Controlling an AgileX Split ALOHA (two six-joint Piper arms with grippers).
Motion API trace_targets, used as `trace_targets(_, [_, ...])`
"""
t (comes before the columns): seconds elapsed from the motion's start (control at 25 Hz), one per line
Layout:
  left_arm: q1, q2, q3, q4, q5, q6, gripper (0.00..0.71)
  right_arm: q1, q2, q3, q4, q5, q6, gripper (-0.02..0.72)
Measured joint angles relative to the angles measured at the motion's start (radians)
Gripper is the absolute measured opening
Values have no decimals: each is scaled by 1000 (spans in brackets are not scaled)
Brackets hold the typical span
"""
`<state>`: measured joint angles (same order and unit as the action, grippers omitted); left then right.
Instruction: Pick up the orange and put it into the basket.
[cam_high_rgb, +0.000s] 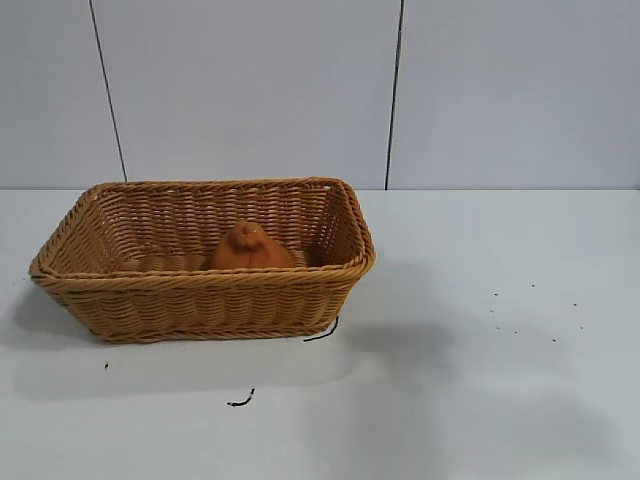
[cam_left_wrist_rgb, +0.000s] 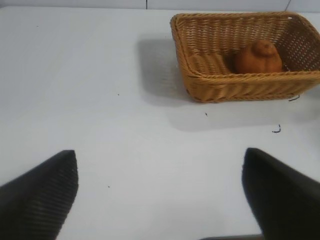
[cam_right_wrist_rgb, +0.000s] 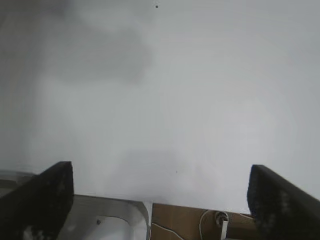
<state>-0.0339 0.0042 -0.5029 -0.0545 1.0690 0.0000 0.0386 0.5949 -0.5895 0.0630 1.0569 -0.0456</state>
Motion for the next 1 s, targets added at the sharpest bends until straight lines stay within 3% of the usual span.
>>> trace_targets(0.32, [0, 0, 0, 0, 0, 0, 639, 0, -381, 88, -4, -31, -10, 675])
trace_targets(0.68, [0, 0, 0, 0, 0, 0, 639, 0, -583, 89, -5, -32, -10, 675])
trace_targets(1.0, [0, 0, 0, 0, 0, 0, 639, 0, -598, 89, -7, -32, -10, 675])
